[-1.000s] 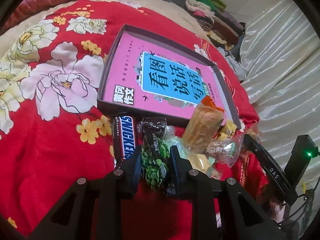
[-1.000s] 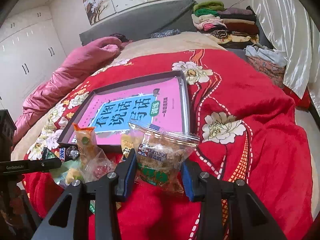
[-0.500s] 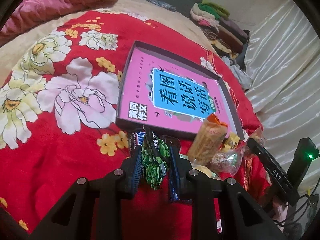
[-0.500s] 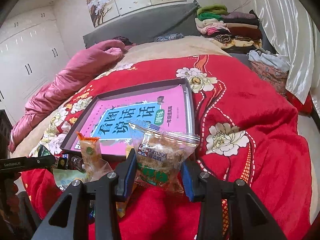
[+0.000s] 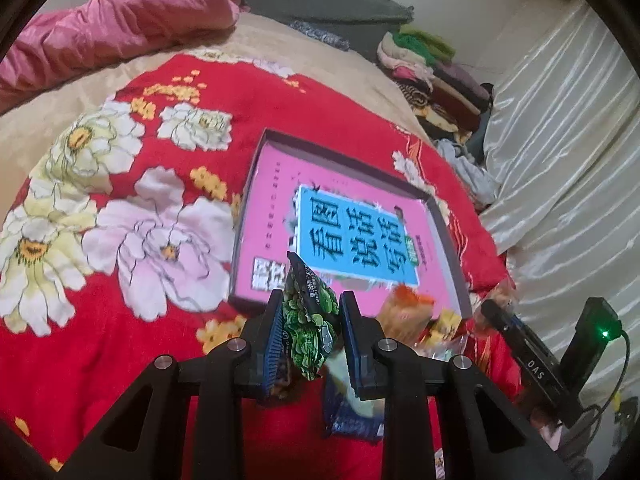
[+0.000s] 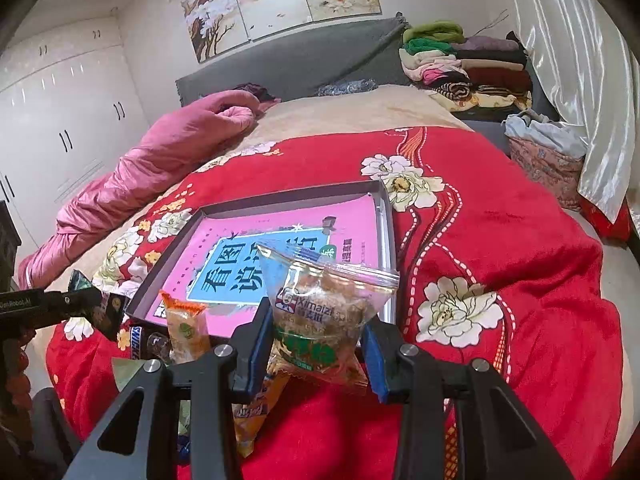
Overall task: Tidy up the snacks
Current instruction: 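Carry the green candy onto the tray with the left tool while the right tool carries the pastry bag there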
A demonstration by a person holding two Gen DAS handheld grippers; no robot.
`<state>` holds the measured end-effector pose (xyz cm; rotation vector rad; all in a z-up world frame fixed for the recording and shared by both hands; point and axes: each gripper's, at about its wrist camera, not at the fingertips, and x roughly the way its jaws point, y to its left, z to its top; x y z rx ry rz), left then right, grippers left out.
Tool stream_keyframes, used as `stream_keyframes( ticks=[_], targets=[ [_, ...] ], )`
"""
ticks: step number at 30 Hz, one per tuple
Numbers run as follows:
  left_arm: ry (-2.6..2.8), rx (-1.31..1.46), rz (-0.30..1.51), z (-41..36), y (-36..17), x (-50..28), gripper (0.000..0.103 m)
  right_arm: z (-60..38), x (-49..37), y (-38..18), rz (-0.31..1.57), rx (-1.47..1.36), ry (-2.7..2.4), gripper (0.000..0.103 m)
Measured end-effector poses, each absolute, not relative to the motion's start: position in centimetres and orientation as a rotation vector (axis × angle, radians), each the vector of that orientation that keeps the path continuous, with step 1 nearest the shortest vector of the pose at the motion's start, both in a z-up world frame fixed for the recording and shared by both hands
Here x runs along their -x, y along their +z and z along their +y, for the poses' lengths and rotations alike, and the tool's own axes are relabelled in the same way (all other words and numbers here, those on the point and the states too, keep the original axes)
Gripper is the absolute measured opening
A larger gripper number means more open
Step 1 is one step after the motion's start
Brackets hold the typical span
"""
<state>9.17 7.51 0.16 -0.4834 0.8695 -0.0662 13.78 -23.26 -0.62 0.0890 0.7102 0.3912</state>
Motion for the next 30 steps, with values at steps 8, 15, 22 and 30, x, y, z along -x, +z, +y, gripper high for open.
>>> stream_keyframes(
  ticks=[8, 15, 22, 30],
  targets=[
    [-0.056, 0.474, 0.841, 7.2, 0.9, -10.9, 0.028, -23.5, -15.3, -0.4, 0.702, -0.096, 0.408, 0.041],
    [-0.039, 0.467, 0.832, 7.3, 0.8, -12.7, 0.028, -23.3, -16.3, -0.4, 0.702, -0.080, 0.414, 0.041],
    [-0.040, 0.465, 0.845, 7.1, -0.1, -14.0, 0.028, -23.2, -17.5, -0.7, 0.725, -0.100, 0.428, 0.041],
    [-0.040, 0.476, 0.875, 7.1, -1.7, -15.2, 0.028, -22.7, -19.3, -1.7, 0.783, -0.079, 0.410, 0.041]
  ],
)
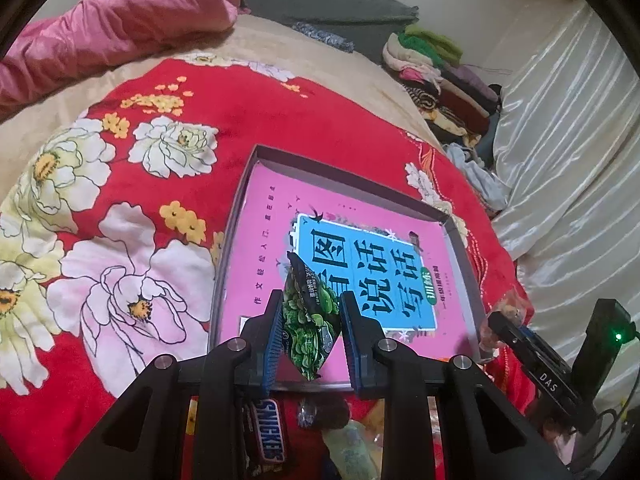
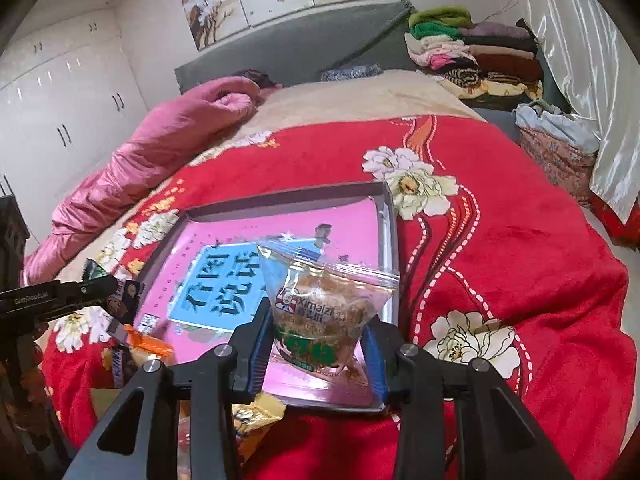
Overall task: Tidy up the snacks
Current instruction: 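Carry the green candy onto the tray with the left tool while the right tool carries the pastry bag there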
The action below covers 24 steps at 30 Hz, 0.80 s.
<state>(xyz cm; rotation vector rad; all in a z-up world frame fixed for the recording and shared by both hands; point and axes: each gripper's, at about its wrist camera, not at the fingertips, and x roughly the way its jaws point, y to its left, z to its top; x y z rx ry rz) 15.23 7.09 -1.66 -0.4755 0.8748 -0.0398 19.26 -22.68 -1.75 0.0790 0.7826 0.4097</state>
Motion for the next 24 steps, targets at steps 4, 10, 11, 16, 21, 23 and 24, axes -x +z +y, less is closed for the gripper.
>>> stream_keyframes(
  ticks=[4, 10, 11, 16, 21, 23, 24],
  targets=[
    [-0.040, 0.478, 0.889, 7.0, -2.3, -15.6, 0.028, -22.7, -20.0, -2.4, 0.816, -0.095, 0.415, 0.041],
    [-0.041, 0.473, 0.898, 6.8, -2.9, -15.9, 0.028, -22.2, -20.3, -3.1, 0.854, -0.088, 0.434, 0.041],
    [-0.041, 0.471, 0.898, 6.7, -3.0, -16.0, 0.028, -22.1, -20.4, -3.3, 0.864, -0.081, 0.434, 0.041],
    [-0.041, 0.471, 0.906, 6.6, -3.6, -16.2, 0.028, -21.6, -20.5, -3.9, 0.897, -0.072, 0.439, 0.041],
    [-0.052, 0.468, 0.916, 6.2, -4.0, -16.4, 0.028, -21.6, -20.7, -4.4, 0.927, -0.068, 0.440, 0.041],
    [-0.057, 0.469, 0.917, 6.1, -4.2, -16.5, 0.028, -21.6, -20.7, -4.6, 0.935, -0.066, 0.435, 0.041],
    [-0.062, 0.475, 0.919, 6.0, -4.3, -16.5, 0.028, -21.6, -20.8, -4.7, 0.940, -0.067, 0.435, 0.041]
  ],
)
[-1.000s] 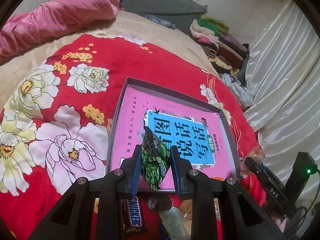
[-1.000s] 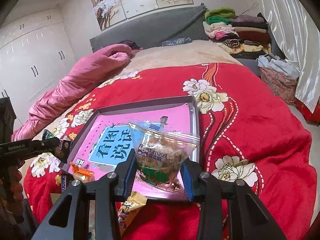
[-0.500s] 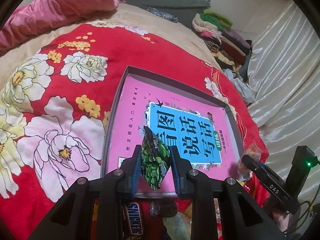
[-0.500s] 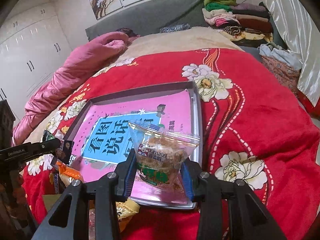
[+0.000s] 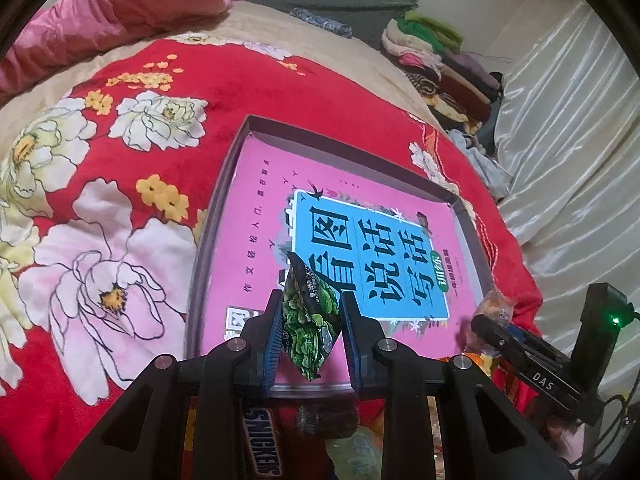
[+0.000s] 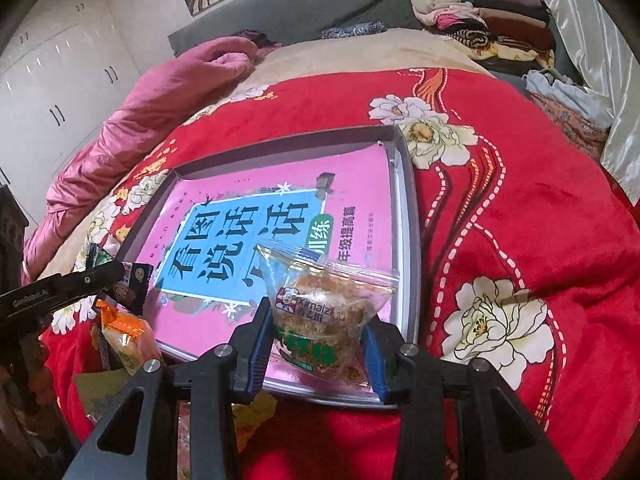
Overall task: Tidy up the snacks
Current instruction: 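Carry the green candy onto the tray with the left tool while the right tool carries the pastry bag there, then open the left tool and the right tool, releasing both snacks on the tray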
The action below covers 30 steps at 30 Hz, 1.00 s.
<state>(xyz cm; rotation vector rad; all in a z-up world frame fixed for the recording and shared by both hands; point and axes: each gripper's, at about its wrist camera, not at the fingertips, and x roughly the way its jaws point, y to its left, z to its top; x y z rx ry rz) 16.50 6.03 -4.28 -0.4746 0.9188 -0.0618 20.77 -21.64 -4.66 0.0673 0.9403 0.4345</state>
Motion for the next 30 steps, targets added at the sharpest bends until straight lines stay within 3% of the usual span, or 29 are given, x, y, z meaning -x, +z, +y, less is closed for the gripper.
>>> stream_keyframes(
  ticks=[24, 30],
  targets=[
    [-0.084, 0.474, 0.942, 5.5, -5.3, -16.6, 0.028, -21.5, -20.7, -4.9, 0.955, -0.049, 0.419, 0.042],
    [-0.077, 0.474, 0.951, 5.6, -5.4, -16.6, 0.029, -21.9, -20.7, -4.6, 0.944, -0.068, 0.424, 0.047]
  ],
)
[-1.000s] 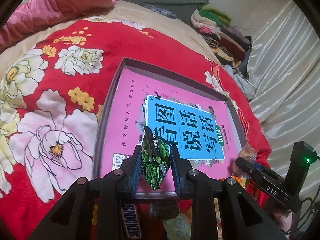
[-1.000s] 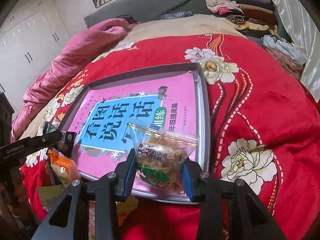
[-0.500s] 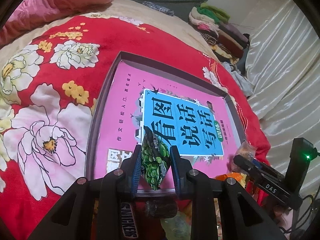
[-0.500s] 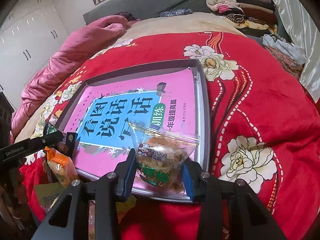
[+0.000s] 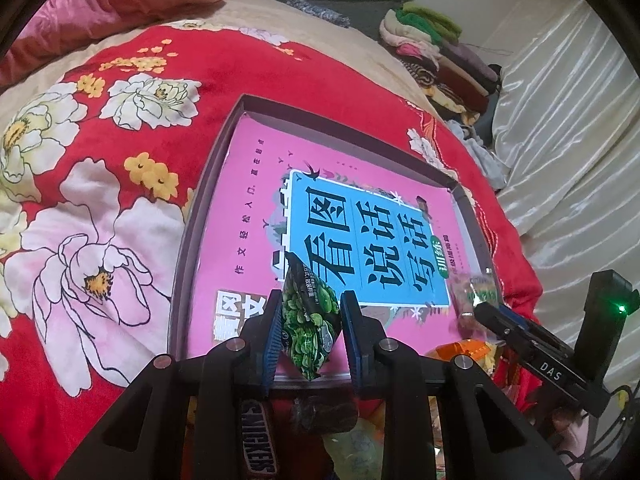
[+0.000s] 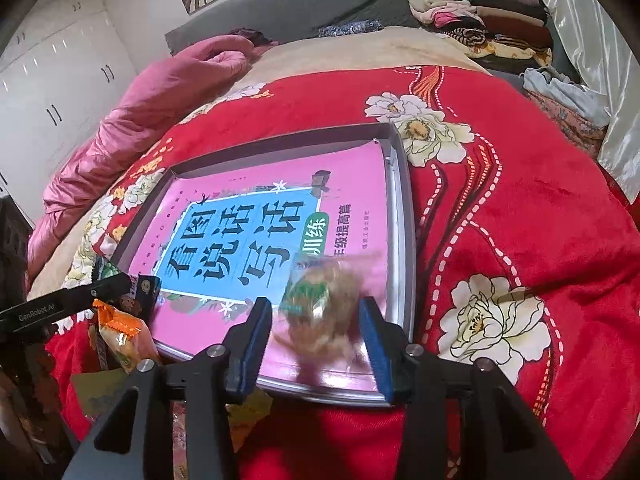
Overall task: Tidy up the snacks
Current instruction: 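Open the left tool and the right tool, releasing both snacks on the tray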
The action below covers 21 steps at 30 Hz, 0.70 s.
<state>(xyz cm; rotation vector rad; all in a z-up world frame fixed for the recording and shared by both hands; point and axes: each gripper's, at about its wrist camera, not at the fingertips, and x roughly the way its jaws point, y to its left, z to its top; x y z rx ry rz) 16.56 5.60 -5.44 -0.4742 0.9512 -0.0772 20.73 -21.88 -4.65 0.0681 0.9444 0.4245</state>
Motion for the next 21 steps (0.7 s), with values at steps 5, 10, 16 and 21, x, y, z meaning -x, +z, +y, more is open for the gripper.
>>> stream_keyframes(
  ticks=[5, 10, 16, 21],
  targets=[
    [-0.072, 0.466, 0.958, 5.60, -5.40, -16.57, 0.030, -21.93, -20.76, -4.56, 0.944, -0.070, 0.424, 0.047],
    [-0.067, 0.464, 0.961, 5.83, -5.30, -16.40, 0.035, -22.00, -20.73, -4.36, 0.937, -0.074, 0.425, 0.048],
    [-0.057, 0.452, 0.953, 5.95, -4.89, -16.13, 0.040, -22.19, -20.65, -4.13, 0.930, -0.082, 0.424, 0.051],
    [-0.053, 0.443, 0.947, 5.97, -4.51, -16.05, 0.048, -22.33, -20.56, -3.89, 0.921, -0.089, 0.423, 0.054]
  ],
)
